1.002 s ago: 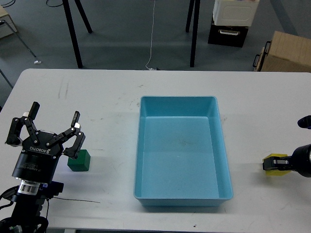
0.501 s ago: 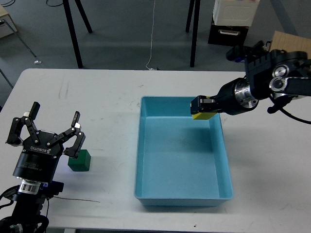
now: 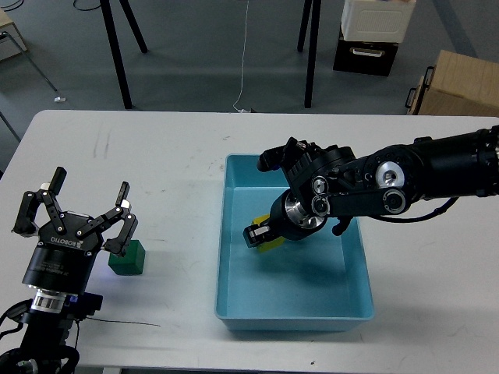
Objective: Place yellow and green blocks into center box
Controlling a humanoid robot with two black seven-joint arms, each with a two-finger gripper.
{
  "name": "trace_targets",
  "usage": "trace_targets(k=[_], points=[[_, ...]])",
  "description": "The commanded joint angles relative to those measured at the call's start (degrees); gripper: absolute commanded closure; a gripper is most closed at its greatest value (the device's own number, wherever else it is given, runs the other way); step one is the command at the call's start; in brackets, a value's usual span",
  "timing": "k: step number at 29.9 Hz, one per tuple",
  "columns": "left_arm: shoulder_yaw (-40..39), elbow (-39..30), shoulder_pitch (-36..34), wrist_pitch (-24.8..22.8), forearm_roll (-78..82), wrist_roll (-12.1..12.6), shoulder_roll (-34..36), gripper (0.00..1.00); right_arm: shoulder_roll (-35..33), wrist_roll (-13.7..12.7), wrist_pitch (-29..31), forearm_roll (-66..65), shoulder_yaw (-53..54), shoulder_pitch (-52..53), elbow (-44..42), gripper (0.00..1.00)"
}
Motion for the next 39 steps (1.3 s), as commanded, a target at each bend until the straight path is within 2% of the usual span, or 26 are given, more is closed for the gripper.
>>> trace_targets(k=[1, 6, 11, 20, 24, 26, 28, 31, 33, 37, 39], points=[[0.09, 0.0, 0.04, 0.0, 0.0, 0.1, 0.0, 0.0, -0.71, -0.07, -0.34, 0.22, 0.03, 0.25, 0.19, 0.05], [0.0, 0.0, 0.04, 0.0, 0.0, 0.18, 0.0, 0.0, -2.46, -0.07, -0.34, 1.71, 0.47, 1.3, -0.24, 0.05], [0.09, 0.0, -0.23, 0.0, 0.0, 0.36, 0.0, 0.0, -7.9, -0.07, -0.17, 5.31, 2.22, 5.6, -3.14, 0.04], [0.09, 0.0, -1.11, 0.0, 0.0, 0.54, 0.0, 0.0, -26.44, 0.1, 0.45, 22.35, 20.66, 6.05, -11.84, 0.04], [0.0, 0.0, -1.37, 0.0, 0.0, 0.62, 0.0, 0.0, -32.87, 0.89, 0.45, 28.68, 31.11, 0.71, -15.62, 0.04], [0.0, 0.0, -1.54, 0.0, 0.0, 0.62, 0.0, 0.0, -33.84, 1.51, 0.53, 32.02, 40.23, -4.73, -18.16, 0.03], [0.09, 0.09, -1.98, 0.0, 0.0, 0.62, 0.0, 0.0, -34.28, 3.61, 0.97, 35.71, 52.08, -11.23, -20.97, 0.02], [0.53, 0.17, -2.16, 0.0, 0.26, 0.71, 0.0, 0.0, -33.32, 5.99, 5.61, 40.72, 67.31, -18.98, -25.28, 0.02], [2.28, 0.26, -2.33, 0.0, 0.52, 0.71, 0.0, 0.0, -32.01, 6.17, 8.94, 43.88, 71.55, -20.23, -29.05, 0.02], [3.25, 0.44, -2.95, 0.0, 0.88, 0.71, 0.0, 0.0, -31.65, 6.26, 8.94, 55.29, 74.29, -22.15, -32.76, 0.02], [3.25, 0.44, -3.13, 0.0, 0.88, 0.71, 0.0, 0.0, -32.52, 7.13, 8.94, 60.58, 75.69, -25.22, -33.12, 0.02]])
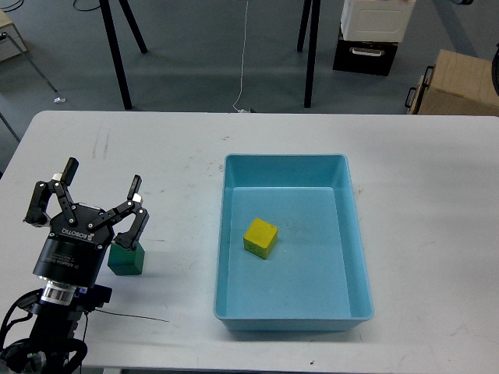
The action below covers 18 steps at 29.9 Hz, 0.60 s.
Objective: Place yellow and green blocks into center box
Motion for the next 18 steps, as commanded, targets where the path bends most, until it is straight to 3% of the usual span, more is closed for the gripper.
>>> trace_targets(k=[1, 9, 18], points=[[0.15, 0.04, -0.57, 0.0, 0.05, -0.05, 0.0, 0.0, -1.73, 1.34, 0.12, 9.37, 3.27, -5.04, -1.0, 0.02], [-0.11, -0.05, -1.89, 0.0, 0.05, -0.31, 0.0, 0.0, -8.14, 2.58, 0.12, 16.15, 19.79, -26.21, 5.41, 0.02], [-0.2, -0.05, -1.46, 0.0, 0.05, -0.49, 0.0, 0.0, -8.07, 3.45, 0.12, 16.42, 40.62, -61.61, 26.49, 0.02]])
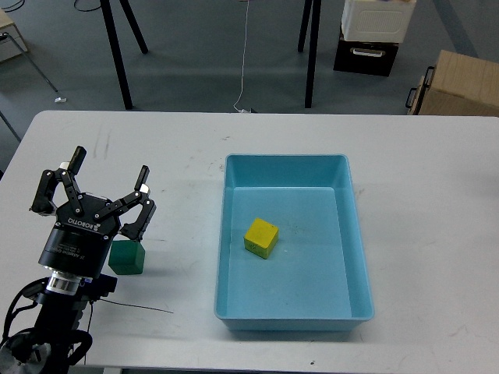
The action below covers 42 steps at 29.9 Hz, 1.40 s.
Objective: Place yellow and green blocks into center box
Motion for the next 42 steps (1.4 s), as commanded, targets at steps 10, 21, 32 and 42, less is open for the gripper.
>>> trace_targets(k=[10, 21, 32, 42], points=[[-0.56, -0.6, 0.21, 0.23, 0.0, -0.41, 0.0, 0.0, 10.29, 0.94, 0.0, -0.74, 14.94, -38.51, 28.54, 0.02], [-0.12, -0.86, 0.21, 1.73, -0.27, -0.41, 0.0, 0.0, 18.04, 1.12, 0.0, -11.82, 15.2, -45.49, 36.12, 0.02], [-5.55, -1.04, -3.21, 0.0, 0.08, -0.23, 2.01, 0.0, 13.21, 1.12, 0.0, -12.26, 15.11, -45.92, 36.21, 0.02], [-11.54, -1.22, -8.49, 0.0, 0.17, -0.5, 14.92, 0.0, 13.99, 1.2, 0.0, -13.75, 15.64, -45.84, 36.47, 0.02]])
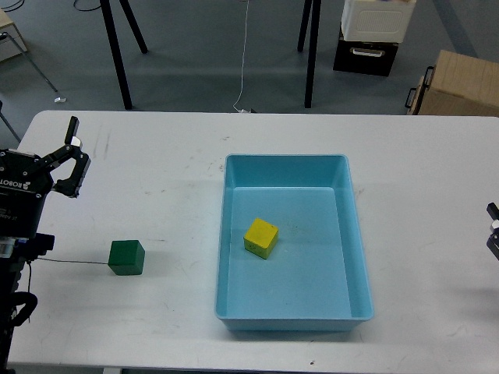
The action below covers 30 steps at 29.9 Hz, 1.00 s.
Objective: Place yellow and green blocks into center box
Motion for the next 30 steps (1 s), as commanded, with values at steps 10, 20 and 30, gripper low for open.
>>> trace_targets(k=[10, 20, 30], points=[[12.05, 2.17, -17.04, 0.02, 3.32, -0.19, 41.3, 0.0, 3.02, -0.04, 0.0, -4.99, 0.01, 0.38, 0.77, 0.03], [63.36, 8.86, -61.68, 0.02, 19.03, 0.78, 46.52, 0.0, 5.75, -0.12, 0.0, -6.58, 0.01, 0.91, 1.04, 0.03], [104.51, 8.6, -89.21, 0.02, 35.73, 6.39, 41.34, 0.0, 5.75, -0.12, 0.0, -6.58, -0.43, 2.4, 1.04, 0.02]])
